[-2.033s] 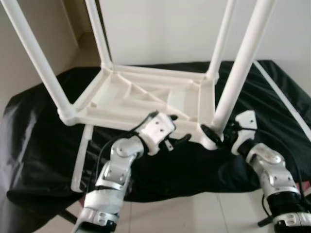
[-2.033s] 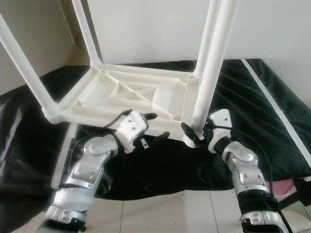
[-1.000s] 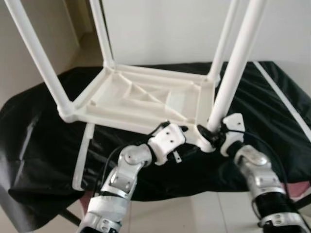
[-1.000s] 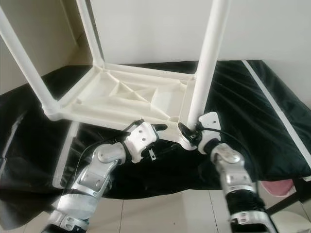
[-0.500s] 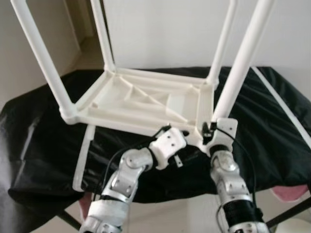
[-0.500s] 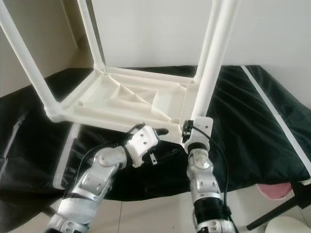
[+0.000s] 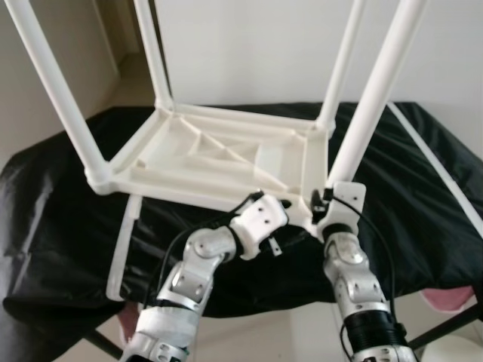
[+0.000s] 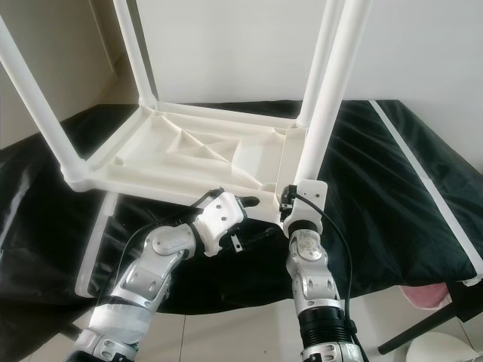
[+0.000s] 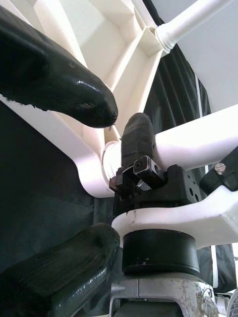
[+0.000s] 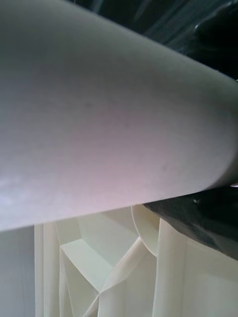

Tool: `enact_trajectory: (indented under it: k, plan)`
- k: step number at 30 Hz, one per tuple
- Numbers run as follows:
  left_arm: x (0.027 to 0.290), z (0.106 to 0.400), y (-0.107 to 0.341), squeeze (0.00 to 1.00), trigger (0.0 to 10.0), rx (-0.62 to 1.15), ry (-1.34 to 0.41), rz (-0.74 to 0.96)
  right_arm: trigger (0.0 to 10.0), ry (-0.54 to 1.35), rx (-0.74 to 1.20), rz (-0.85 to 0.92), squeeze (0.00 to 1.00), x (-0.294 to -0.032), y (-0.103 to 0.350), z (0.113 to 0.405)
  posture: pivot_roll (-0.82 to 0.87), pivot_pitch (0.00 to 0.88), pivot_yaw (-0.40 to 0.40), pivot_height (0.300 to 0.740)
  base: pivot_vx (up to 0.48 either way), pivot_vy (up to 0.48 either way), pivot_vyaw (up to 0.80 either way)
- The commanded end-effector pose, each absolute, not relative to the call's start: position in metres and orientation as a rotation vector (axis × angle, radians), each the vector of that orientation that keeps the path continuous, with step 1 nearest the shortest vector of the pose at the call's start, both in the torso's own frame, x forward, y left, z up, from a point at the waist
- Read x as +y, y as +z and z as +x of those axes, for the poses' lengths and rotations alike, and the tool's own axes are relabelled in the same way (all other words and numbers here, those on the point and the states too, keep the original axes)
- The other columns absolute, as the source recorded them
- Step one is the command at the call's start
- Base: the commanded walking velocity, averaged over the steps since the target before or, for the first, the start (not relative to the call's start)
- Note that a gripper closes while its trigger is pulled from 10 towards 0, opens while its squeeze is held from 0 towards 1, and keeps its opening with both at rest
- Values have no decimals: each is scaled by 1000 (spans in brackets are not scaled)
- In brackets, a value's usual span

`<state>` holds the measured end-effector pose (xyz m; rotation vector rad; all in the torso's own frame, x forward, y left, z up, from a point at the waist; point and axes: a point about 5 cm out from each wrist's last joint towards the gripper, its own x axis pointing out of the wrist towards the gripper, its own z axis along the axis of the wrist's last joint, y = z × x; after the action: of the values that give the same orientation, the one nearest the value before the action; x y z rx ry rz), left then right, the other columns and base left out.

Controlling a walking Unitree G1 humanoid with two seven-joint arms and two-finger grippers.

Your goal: Building children table

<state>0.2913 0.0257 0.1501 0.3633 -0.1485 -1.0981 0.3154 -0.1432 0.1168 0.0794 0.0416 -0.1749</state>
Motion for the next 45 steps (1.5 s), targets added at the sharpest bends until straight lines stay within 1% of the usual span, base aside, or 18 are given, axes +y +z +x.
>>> enact_trajectory:
  k: [1,3,4,5,6,7,11,12,16,17,18,24,25,26,27,36,42,45]
  plan:
    - [26,297,151,0,10000,-162,-980,367,10000,-193,179,131,0,-143,91,309,-58,0,-12,740,0,0,0]
    - [25,296,152,0,10000,-166,-982,366,10000,-183,160,139,0,-142,93,309,-59,0,-10,740,0,0,0]
    - [24,296,152,0,10000,-168,-983,366,10000,-182,155,138,247,-142,95,309,-59,0,-10,740,0,0,0]
    - [24,296,152,0,10000,-168,-983,366,10000,-182,155,138,247,-142,95,309,-59,0,-10,740,0,0,0]
    - [24,296,152,0,10000,-169,-984,365,10000,-183,152,135,373,-143,95,309,-59,0,-10,740,0,0,0]
    - [24,295,152,0,10000,-169,-986,364,10000,-181,148,140,1000,-145,97,309,-60,0,-10,740,0,0,0]
    - [23,294,152,0,10000,-170,-988,362,10000,-169,132,150,1000,-148,100,311,-62,0,-8,740,0,0,0]
    - [23,294,152,0,10000,-171,-992,364,10000,-120,97,161,1000,-151,106,311,-64,0,-8,740,0,0,0]
    - [22,294,152,0,10000,-171,-995,364,10000,-78,71,154,1000,-153,110,310,-67,0,-8,740,0,0,0]
    - [22,294,152,0,10000,-171,-996,365,10000,-53,57,136,1000,-155,111,308,-67,0,-8,740,0,0,0]
    - [22,293,152,0,10000,-171,-999,364,10000,21,38,126,1000,-160,112,303,-71,0,-7,740,0,0,0]
    - [21,293,152,0,10000,-173,-1003,368,10000,113,-1,73,1000,-178,116,299,-74,0,-7,740,0,0,0]
    - [21,293,152,0,10000,-172,-1005,370,10000,156,-13,42,71,-182,118,298,-74,0,-7,740,0,0,0]
    - [21,293,152,0,10000,-172,-1005,370,10000,156,-13,42,71,-182,118,298,-74,0,-7,740,0,0,0]
    - [21,292,151,0,10000,-168,-1013,375,10000,288,-30,-26,0,-191,126,298,-84,0,1,740,0,0,0]
    - [21,294,155,0,10000,-179,-1025,386,10000,522,-15,-145,0,-202,139,306,-82,0,8,740,0,0,0]
    - [21,294,156,0,10000,-181,-1025,390,10000,593,-1,-221,0,-196,141,318,-71,0,9,740,0,0,0]
    - [22,294,155,0,10000,-180,-1025,392,10000,603,-6,-226,0,-193,142,322,-65,0,8,740,0,0,0]
